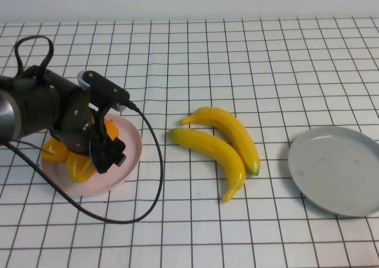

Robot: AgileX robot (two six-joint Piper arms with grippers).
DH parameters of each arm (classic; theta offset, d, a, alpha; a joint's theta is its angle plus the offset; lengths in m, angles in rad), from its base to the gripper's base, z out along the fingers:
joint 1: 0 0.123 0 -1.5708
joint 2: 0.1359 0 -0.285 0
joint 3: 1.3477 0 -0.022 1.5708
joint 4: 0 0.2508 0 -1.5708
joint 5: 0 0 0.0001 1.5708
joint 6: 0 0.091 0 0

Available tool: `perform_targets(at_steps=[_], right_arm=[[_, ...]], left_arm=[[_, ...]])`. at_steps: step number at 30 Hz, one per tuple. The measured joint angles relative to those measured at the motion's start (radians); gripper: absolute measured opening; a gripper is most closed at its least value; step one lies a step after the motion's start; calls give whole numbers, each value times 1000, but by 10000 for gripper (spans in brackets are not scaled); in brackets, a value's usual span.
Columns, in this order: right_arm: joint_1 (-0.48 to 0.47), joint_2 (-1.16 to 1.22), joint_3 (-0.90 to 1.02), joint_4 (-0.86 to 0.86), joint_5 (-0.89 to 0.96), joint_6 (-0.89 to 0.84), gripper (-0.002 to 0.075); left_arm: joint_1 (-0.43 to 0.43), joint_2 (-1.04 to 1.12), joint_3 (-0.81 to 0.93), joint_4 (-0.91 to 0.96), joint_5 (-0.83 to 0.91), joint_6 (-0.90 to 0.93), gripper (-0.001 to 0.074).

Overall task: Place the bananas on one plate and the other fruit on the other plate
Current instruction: Put one type of fruit in the left plate, then put another type of fruit in the right plate

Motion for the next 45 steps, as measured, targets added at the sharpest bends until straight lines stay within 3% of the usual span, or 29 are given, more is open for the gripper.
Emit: perform_targets(at_steps=[13,19,22,26,28,32,45], right_arm=[[0,0,0,0,0,0,-16],[0,0,0,0,0,0,-16],[0,0,0,0,0,0,-16],[0,0,0,0,2,0,-16],[0,0,0,0,2,0,-16],[0,0,0,0,2,0,-16],[0,0,0,0,2,0,-16]], left_arm=[[0,-20,0,31,-8,-103,597],[2,-174,11,64,-44,-122,581],[2,-333,52,71,-126,-152,463],[2,-522,167,67,-222,-170,146],[2,-587,219,57,-217,-172,63],[2,-705,303,6,-145,-177,14],[2,-1112,529,-206,-208,-179,3]])
